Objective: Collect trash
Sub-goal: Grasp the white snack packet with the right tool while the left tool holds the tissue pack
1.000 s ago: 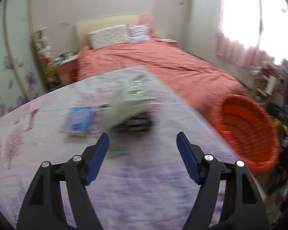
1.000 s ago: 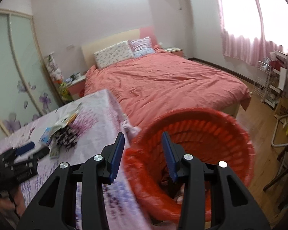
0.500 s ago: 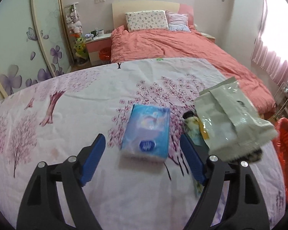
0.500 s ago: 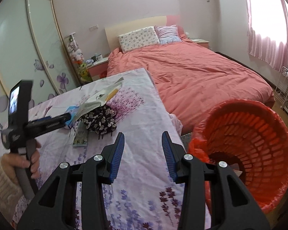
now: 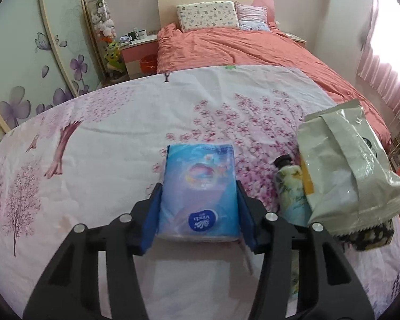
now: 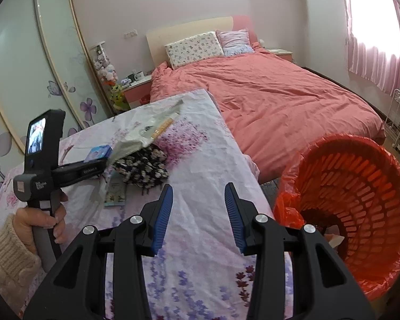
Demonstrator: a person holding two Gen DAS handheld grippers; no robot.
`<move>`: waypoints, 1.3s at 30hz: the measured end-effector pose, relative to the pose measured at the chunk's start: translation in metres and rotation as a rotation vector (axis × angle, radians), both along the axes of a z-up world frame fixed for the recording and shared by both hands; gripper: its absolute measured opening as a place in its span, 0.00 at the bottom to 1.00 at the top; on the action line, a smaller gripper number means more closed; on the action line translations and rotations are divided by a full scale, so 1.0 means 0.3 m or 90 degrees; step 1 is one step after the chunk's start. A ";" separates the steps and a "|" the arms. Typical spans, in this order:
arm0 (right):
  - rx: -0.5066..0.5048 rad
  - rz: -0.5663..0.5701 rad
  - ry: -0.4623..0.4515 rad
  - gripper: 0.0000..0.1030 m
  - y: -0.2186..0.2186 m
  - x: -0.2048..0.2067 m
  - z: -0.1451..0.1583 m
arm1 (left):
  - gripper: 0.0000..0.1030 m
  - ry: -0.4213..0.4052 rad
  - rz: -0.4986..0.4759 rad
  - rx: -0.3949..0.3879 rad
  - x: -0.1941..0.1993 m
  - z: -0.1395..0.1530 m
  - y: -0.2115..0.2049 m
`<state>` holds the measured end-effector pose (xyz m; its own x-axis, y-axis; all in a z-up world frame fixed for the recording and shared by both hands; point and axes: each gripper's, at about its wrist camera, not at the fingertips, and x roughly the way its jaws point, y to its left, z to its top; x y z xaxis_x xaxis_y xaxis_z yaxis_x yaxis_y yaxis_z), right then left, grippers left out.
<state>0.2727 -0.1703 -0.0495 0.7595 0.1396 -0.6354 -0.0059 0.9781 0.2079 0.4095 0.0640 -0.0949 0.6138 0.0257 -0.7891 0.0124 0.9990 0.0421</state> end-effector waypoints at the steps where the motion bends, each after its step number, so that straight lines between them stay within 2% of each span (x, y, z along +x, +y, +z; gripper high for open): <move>1: 0.000 0.006 -0.006 0.40 0.017 -0.002 0.013 | 0.49 0.000 0.003 -0.001 -0.007 0.000 0.017; 8: 0.021 0.039 -0.030 0.40 0.105 0.051 0.054 | 0.50 0.008 0.050 0.031 -0.150 0.010 0.235; 13: 0.066 0.031 -0.016 0.40 0.157 0.148 0.054 | 0.50 0.005 0.071 0.023 -0.242 0.013 0.354; 19: 0.097 -0.017 0.039 0.40 0.194 0.248 0.007 | 0.51 -0.002 0.073 0.011 -0.272 0.013 0.382; 23: 0.106 -0.042 0.064 0.40 0.194 0.256 -0.018 | 0.51 0.000 0.074 -0.013 -0.273 0.011 0.399; 26: 0.122 -0.054 0.079 0.40 0.198 0.257 -0.032 | 0.51 0.000 0.074 -0.013 -0.274 0.011 0.397; 39: 0.066 -0.027 0.007 0.34 0.263 0.229 0.040 | 0.51 0.000 0.074 -0.016 -0.276 0.011 0.397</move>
